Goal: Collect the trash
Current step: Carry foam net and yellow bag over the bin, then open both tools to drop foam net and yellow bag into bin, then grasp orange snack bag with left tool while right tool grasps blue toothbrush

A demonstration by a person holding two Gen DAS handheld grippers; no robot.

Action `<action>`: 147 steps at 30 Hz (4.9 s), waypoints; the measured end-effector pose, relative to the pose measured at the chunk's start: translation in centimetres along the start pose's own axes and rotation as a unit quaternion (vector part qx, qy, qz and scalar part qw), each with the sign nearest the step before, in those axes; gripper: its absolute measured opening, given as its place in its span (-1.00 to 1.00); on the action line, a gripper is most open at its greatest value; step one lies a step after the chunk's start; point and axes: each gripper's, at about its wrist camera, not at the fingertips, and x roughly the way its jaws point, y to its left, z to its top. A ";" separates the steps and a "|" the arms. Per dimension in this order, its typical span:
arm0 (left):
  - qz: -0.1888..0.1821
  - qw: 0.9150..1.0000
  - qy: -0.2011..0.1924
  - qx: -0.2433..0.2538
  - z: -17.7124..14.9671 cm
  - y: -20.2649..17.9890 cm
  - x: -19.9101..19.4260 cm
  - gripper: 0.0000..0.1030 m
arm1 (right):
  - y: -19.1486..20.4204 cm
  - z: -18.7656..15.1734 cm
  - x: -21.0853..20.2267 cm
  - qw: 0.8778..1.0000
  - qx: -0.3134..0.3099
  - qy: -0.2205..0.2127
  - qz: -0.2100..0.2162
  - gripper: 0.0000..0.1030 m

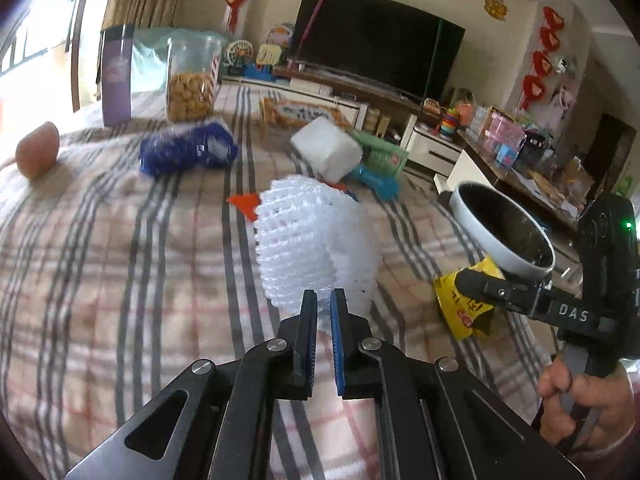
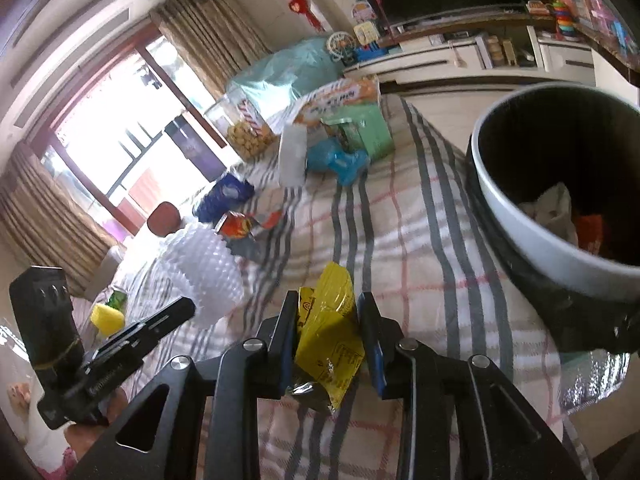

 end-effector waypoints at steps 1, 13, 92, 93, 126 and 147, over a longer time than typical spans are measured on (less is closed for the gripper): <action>0.000 1.000 0.001 -0.001 0.0 0.1 0.0 -0.90 | -0.1 -0.2 -0.1 1.000 0.000 0.000 0.000 -0.22; -0.018 0.999 -0.019 0.031 -0.5 -3.3 -2.3 -0.93 | -0.4 -0.7 -3.0 1.000 -0.013 -0.019 -0.002 -0.48; -0.100 0.987 0.010 0.122 6.2 -17.4 11.2 0.00 | -14.1 7.6 -10.7 0.984 0.067 -0.111 -0.119 0.36; -0.099 0.988 0.011 0.118 6.0 -17.0 10.9 0.02 | -14.0 7.6 -10.6 0.984 0.067 -0.111 -0.120 0.36; 0.031 0.999 -0.007 -0.018 0.0 -2.7 -1.4 0.04 | -1.2 3.2 -3.7 0.998 -0.018 -0.053 -0.037 0.50; 0.058 0.998 0.012 -0.023 4.3 -0.3 3.3 0.01 | 0.3 7.2 3.8 0.997 -0.068 -0.012 -0.046 0.47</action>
